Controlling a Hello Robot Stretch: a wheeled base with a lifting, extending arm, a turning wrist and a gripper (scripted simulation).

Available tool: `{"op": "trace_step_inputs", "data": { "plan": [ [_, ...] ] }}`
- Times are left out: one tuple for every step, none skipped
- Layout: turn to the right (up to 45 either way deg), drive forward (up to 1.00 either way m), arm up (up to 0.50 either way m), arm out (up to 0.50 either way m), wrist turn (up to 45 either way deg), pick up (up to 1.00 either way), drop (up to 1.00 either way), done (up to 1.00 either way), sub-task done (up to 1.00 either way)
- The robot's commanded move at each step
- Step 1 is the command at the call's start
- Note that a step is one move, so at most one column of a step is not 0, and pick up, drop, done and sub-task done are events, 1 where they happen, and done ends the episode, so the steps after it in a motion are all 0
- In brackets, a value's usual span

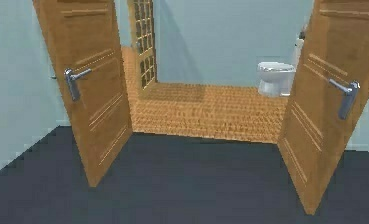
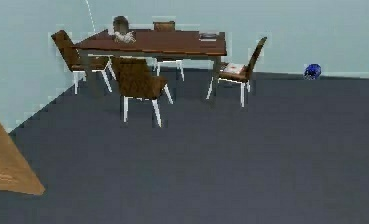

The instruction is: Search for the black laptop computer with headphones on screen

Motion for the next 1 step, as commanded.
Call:
{"op": "trace_step_inputs", "data": {
  "plan": [
    [0.0, 1.0, 0.0, 0.0, 0.0, 0.0, 0.0, 0.0, 0.0]
  ]
}}
